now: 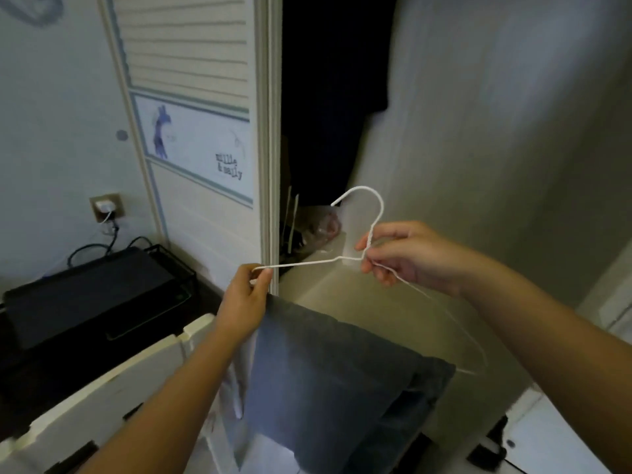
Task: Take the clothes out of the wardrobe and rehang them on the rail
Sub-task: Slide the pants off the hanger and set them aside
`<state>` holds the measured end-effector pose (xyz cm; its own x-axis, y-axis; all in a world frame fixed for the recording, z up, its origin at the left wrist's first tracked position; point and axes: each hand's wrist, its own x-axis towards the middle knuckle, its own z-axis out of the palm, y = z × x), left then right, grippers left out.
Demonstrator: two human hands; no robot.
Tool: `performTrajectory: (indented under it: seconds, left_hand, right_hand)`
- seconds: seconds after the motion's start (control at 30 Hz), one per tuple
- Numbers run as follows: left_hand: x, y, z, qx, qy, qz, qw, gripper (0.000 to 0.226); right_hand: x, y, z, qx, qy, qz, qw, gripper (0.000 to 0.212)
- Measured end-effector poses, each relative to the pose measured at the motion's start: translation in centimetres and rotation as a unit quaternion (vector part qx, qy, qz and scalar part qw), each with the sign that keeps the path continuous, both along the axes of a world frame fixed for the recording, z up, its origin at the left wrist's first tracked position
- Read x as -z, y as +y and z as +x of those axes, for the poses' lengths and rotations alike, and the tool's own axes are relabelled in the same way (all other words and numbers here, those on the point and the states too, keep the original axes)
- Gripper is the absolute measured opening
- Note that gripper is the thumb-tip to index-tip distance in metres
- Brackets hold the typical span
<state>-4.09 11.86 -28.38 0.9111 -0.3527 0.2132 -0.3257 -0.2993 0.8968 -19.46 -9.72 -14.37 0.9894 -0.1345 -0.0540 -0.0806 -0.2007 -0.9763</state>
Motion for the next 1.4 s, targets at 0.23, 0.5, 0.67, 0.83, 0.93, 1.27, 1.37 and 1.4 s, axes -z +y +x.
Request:
performTrajectory:
  seconds: [0.23, 0.5, 0.67, 0.83, 0.93, 1.27, 1.37, 1.4]
  left_hand:
    - [-8.1, -5.4, 4.0, 0.153, -0.070, -0.025, 0.985, 0.050]
    - [-18.5, -6.9, 5.3, 0.370, -0.078, 0.013, 0.926, 0.034]
    - [-24.9, -6.6, 5.4, 0.418, -0.040, 0.016, 0.907, 0.049]
    - [-28.5, -7.2, 6.9, 0.368, -0.088, 0.009, 0.926, 0.022]
    - [-30.5, -8.8, 9.4, 0.305, -0.116, -0.040, 0.944, 0.024]
    - [-39.3, -14.6, 14.9, 0.200, -0.252, -0.079, 0.944, 0.031]
    - [-42.4, -17.1, 16.4, 0.172, -0.259, -0.077, 0.947, 0.027]
    - [-43.5, -17.9, 17.0, 0.162, -0.263, -0.072, 0.949, 0.023]
  right_hand:
    - [-5.7, -1.8, 2.7, 0.073, -0.012, 0.135, 0.988, 0.028]
    - [-12.2, -2.9, 7.0, 0.193, -0.097, 0.171, 0.961, 0.029]
    - [-16.8, -3.7, 9.4, 0.238, -0.153, 0.158, 0.946, 0.030]
    - [-21.2, -4.5, 12.1, 0.246, -0.204, 0.141, 0.937, 0.030]
    - [-24.0, -4.9, 14.3, 0.244, -0.220, 0.123, 0.936, 0.029]
    - [-33.4, -10.4, 21.3, 0.212, -0.293, 0.066, 0.930, 0.024]
    - [-36.7, -12.8, 24.1, 0.200, -0.315, 0.056, 0.926, 0.027]
    - [-37.8, -13.5, 25.0, 0.194, -0.320, 0.054, 0.926, 0.026]
